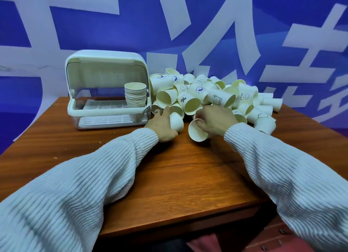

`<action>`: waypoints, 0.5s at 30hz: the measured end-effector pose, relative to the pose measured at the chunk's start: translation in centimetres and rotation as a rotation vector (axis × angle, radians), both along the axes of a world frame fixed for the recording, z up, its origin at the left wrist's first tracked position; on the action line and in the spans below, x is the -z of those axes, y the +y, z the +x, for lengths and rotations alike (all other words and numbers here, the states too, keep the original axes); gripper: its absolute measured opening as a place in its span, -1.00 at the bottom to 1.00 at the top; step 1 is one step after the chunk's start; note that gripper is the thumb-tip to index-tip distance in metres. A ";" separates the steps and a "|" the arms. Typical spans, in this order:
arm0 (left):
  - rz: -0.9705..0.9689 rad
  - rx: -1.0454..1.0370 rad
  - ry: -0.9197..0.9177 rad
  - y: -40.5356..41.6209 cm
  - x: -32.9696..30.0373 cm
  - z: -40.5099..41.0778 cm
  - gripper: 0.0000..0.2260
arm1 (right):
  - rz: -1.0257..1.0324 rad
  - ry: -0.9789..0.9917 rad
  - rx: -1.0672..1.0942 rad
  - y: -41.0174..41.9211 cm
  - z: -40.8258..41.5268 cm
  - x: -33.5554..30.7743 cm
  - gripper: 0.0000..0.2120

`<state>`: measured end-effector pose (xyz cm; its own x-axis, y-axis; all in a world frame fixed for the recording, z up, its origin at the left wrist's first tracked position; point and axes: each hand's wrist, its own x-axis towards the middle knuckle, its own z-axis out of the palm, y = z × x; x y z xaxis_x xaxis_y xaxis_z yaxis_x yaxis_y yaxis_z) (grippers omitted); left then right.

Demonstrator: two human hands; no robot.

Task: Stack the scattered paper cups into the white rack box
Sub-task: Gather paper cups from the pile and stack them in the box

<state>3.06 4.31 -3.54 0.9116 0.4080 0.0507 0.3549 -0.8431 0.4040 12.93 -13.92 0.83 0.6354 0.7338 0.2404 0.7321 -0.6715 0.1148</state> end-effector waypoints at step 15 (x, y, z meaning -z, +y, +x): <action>-0.362 -0.271 -0.924 7.1 -6.2 -8.1 -0.39 | 0.845 0.316 -0.064 12.7 -1.9 -7.9 -0.64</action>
